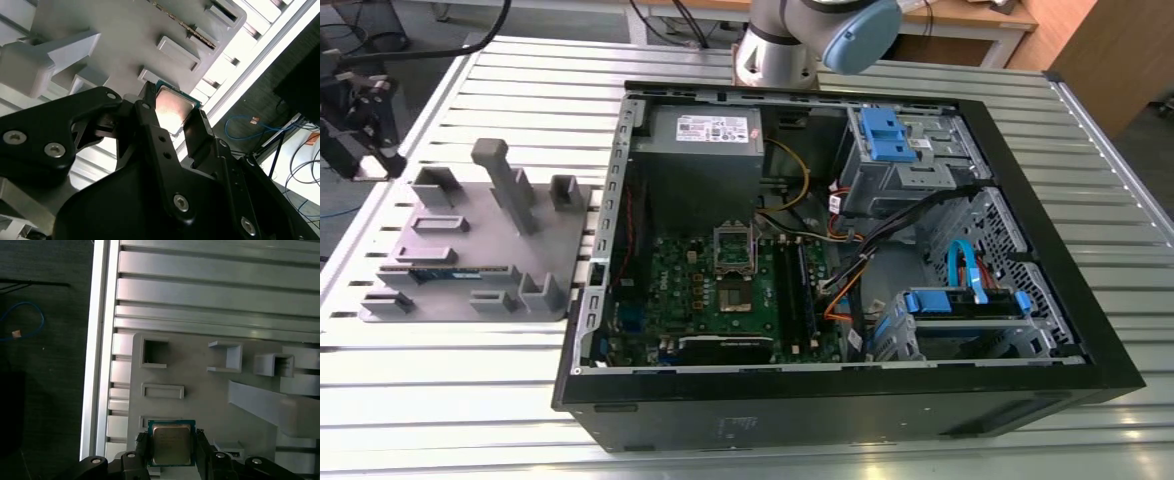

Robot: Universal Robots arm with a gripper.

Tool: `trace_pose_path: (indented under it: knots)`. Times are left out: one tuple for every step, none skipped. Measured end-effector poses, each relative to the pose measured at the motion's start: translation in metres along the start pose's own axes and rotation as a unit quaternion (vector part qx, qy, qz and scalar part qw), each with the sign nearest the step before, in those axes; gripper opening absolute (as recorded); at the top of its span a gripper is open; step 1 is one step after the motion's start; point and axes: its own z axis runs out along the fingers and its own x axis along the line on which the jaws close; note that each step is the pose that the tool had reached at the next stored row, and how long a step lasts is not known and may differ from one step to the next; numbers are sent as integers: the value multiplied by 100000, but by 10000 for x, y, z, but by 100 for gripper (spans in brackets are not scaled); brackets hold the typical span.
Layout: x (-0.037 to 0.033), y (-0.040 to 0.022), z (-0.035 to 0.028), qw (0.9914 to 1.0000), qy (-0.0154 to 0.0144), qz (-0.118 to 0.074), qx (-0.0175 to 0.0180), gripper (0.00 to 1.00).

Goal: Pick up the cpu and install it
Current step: 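Pick up the cpu and move it towards the insertion slot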

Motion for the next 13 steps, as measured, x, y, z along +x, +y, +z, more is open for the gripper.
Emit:
trace_pose_path:
  knots:
    - [-1, 0, -26, 100000, 9, -1, 6, 47]
    - [-1, 0, -39, 100000, 10, -1, 6, 47]
    - [-1, 0, -41, 100000, -1, -2, 0, 47]
    - [-2, 0, -48, 100000, 4, -3, 3, 47]
    - [-2, 0, -54, 100000, 5, 0, 3, 47]
    - [-2, 0, -54, 100000, 5, -2, 2, 47]
    - [-2, 0, -55, 100000, 6, -2, 2, 47]
    - [-2, 0, -58, 100000, 12, 0, 6, 47]
    - [-2, 0, -64, 100000, 31, -2, 15, 47]
    - [-2, 0, -70, 100000, 23, -2, 15, 47]
    - [-3, 0, -75, 100000, 8, 0, 5, 47]
    - [-3, 0, -84, 100000, 12, -2, 6, 47]
    - [-3, 0, -93, 100000, 14, -1, 7, 47]
